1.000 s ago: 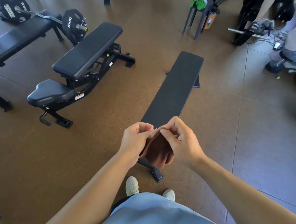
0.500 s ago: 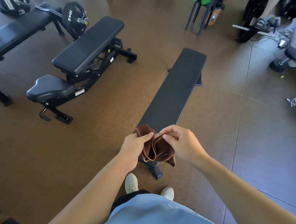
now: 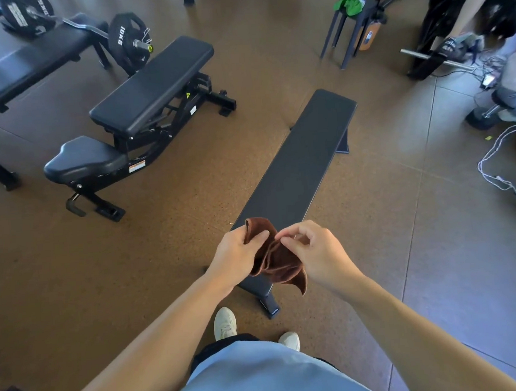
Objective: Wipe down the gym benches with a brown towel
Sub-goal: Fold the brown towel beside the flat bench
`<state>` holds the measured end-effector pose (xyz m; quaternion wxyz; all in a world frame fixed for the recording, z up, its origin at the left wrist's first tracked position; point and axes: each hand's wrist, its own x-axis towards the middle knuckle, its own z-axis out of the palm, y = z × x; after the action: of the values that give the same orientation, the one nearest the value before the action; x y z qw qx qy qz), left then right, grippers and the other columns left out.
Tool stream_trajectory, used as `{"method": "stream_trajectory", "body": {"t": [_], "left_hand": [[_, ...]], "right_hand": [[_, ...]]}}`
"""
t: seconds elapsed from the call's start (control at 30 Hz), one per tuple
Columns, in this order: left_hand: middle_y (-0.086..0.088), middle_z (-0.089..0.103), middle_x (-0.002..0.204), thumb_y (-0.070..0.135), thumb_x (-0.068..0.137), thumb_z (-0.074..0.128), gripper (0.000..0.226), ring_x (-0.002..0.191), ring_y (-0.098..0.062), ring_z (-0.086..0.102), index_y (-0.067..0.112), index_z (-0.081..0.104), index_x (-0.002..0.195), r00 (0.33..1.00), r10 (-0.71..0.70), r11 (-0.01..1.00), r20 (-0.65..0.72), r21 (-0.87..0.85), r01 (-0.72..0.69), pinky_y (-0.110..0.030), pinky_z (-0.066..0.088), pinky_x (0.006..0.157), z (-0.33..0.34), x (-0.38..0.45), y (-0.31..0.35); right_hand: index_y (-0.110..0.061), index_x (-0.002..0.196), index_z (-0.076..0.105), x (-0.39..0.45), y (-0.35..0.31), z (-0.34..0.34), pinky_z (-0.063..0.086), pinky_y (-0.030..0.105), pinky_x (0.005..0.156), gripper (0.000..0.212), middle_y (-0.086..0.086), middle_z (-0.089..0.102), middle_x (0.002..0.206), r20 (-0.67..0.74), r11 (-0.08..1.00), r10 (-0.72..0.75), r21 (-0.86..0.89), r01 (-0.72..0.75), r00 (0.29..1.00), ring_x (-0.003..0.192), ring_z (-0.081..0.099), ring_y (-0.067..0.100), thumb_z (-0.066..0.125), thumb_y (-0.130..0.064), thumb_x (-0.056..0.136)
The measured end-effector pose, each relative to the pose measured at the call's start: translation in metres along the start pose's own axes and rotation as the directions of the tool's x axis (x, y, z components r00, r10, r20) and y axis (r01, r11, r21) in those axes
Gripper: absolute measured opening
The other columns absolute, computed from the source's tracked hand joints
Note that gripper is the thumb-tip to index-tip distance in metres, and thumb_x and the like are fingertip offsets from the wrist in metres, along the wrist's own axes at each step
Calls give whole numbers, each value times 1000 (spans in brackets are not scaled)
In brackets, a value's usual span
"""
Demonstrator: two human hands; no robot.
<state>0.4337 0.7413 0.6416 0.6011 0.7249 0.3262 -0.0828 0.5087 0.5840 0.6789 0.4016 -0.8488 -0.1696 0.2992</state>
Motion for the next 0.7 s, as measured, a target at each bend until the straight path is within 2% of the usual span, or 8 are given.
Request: {"method": "stream_trajectory", "body": {"t": [0.07, 0.13, 0.23, 0.3, 0.47, 0.57, 0.63, 0.7], "left_hand": [[7, 73, 106, 37, 103, 53, 25, 97, -6, 68, 25, 67, 120, 999, 22, 999, -36, 28, -21, -21, 55, 84, 2, 0, 3], [6, 72, 102, 35, 104, 52, 25, 95, -6, 67, 21, 68, 118, 995, 41, 997, -89, 76, -34, -18, 52, 79, 3, 2, 6], [7, 64, 101, 32, 104, 54, 27, 92, -10, 62, 16, 65, 122, 961, 36, 992, -275, 128, 0, -23, 49, 84, 0, 8, 9], [6, 60, 103, 30, 103, 56, 29, 97, -14, 59, 14, 62, 126, 924, -12, 993, -382, 102, 56, -29, 48, 86, -7, 15, 9], [1, 65, 90, 24, 102, 59, 24, 88, -22, 70, 10, 69, 118, 865, -119, 990, -488, 12, 143, -30, 56, 68, -37, 24, 5], [-7, 64, 93, 13, 100, 64, 18, 75, -33, 75, 9, 67, 117, 832, -287, 957, -475, -171, 233, -47, 65, 68, -52, 30, -1], [-13, 66, 95, 8, 94, 70, 19, 70, -32, 76, 6, 62, 112, 814, -413, 907, -408, -263, 329, -45, 65, 67, -56, 31, -8], [-14, 70, 91, 8, 87, 78, 29, 66, -26, 77, 3, 61, 110, 802, -499, 856, -330, -332, 396, -38, 65, 68, -54, 29, -16]], "right_hand": [[-36, 104, 69, -3, 2, -5, 49, 8, 82, 21, -23, 63, 122, 15, 993, -112, -40, 112, 994, 107, 60, -5, 55, -21, 107], [-32, 109, 66, -5, 4, -10, 49, 15, 90, 20, -25, 66, 123, 76, 980, -181, -71, 186, 981, 112, 60, -3, 50, -20, 109], [-33, 108, 60, -6, 7, -16, 46, 18, 81, 15, -22, 68, 103, 102, 952, -254, -152, 268, 962, 99, 62, -1, 48, -23, 110], [-35, 104, 57, -6, 9, -19, 45, 14, 76, 15, -23, 67, 93, 76, 948, -273, -146, 281, 959, 93, 63, -1, 50, -24, 110], [-30, 99, 63, -12, 19, -26, 52, 13, 68, 16, -20, 74, 88, 31, 984, -166, 69, 163, 986, 84, 70, 1, 53, -21, 109], [-26, 102, 67, -20, 22, -27, 61, 22, 68, 15, -19, 77, 102, 37, 969, -151, 201, 141, 988, 89, 74, 4, 55, -19, 108], [-26, 104, 67, -23, 22, -26, 64, 26, 70, 14, -20, 77, 108, 14, 961, -175, 218, 168, 984, 89, 75, 7, 56, -21, 107], [-29, 102, 67, -23, 23, -24, 59, 19, 70, 14, -15, 77, 101, -45, 963, -172, 202, 178, 984, 88, 73, 6, 56, -23, 107]]}}
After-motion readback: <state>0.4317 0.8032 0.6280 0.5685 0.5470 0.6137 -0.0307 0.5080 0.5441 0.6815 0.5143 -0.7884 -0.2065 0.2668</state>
